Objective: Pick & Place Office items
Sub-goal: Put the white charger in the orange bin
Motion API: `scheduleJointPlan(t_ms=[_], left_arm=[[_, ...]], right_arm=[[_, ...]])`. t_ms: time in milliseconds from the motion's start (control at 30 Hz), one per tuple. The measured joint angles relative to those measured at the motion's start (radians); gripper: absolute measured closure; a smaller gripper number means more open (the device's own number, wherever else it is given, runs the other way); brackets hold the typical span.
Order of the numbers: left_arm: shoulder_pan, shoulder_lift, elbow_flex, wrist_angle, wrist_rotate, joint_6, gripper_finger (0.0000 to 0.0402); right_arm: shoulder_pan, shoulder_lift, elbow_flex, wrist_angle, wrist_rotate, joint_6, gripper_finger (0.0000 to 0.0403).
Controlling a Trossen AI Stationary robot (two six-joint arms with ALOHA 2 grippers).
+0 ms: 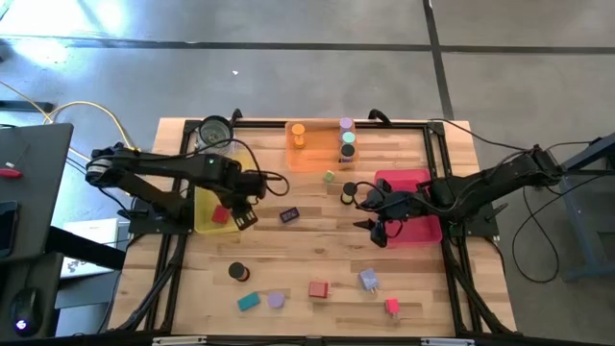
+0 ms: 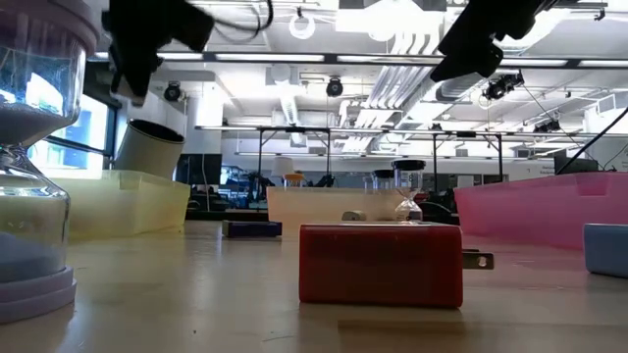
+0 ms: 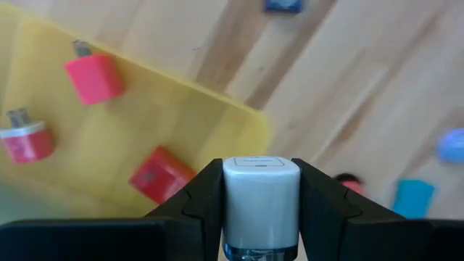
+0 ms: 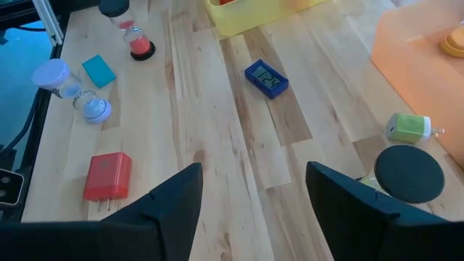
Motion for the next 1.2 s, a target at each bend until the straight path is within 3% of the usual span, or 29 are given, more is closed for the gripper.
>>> scheduleJointPlan(t_ms=[167, 367, 567, 767, 1000, 1200], left_arm=[[0.097, 0.0, -0.163, 0.033, 0.058, 0.066, 0.028], [0.188, -0.027, -0.313, 0.174, 0.045, 0.066, 0.028], [0.283, -0.055, -0.367, 0.245, 0.018, 0.083, 0.028], [0.366, -0.055, -0.429, 0.325, 0.072, 0.074, 0.028], [0.38, -0.055, -0.472, 0.379, 0.072, 0.059, 0.0278], [0.378, -0.055, -0.513, 0.524, 0.072, 0.059, 0.0246]], right_arm=[[0.0, 0.0, 0.0, 0.0, 0.003, -0.025, 0.0168], [0.0, 0.0, 0.0, 0.0, 0.003, -0.021, 0.0168], [-0.003, 0.0, 0.0, 0.0, 0.074, -0.024, 0.0168], [-0.042, -0.001, 0.0, 0.0, 0.105, -0.023, 0.0168], [-0.09, -0.001, 0.0, 0.0, 0.1, -0.025, 0.0168], [-0.147, -0.001, 0.0, 0.0, 0.093, -0.025, 0.0168]])
